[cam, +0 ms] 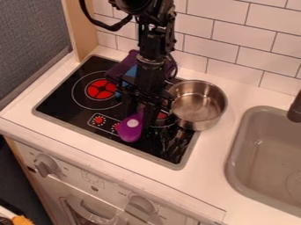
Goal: Put the purple object into the silver saucepan
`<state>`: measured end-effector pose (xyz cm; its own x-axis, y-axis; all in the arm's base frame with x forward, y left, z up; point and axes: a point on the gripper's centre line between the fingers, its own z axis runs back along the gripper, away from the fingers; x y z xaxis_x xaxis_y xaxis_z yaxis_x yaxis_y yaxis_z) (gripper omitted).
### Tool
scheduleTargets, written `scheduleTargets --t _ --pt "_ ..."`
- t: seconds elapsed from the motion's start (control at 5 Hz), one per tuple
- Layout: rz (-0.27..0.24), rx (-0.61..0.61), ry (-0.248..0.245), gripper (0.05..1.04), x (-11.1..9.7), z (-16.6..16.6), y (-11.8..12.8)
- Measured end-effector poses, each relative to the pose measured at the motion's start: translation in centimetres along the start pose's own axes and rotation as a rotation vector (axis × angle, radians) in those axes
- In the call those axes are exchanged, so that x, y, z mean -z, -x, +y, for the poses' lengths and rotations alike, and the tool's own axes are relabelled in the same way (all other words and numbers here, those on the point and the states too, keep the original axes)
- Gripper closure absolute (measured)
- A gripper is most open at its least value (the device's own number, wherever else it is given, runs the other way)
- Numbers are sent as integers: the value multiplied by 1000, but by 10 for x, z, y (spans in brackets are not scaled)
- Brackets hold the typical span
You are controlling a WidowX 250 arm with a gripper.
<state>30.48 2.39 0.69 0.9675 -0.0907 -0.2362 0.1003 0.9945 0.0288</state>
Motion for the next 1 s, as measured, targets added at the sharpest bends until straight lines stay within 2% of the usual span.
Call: scheduleTargets --t 0.4,0.6,0.8,1.0 --pt "0 0 -21 540 -8 -3 9" --pt "-122 6 -83 540 -65 -15 10" --pt "-177 88 -79 540 -90 -35 -18" --pt "-172 193 -70 540 -82 -54 -52"
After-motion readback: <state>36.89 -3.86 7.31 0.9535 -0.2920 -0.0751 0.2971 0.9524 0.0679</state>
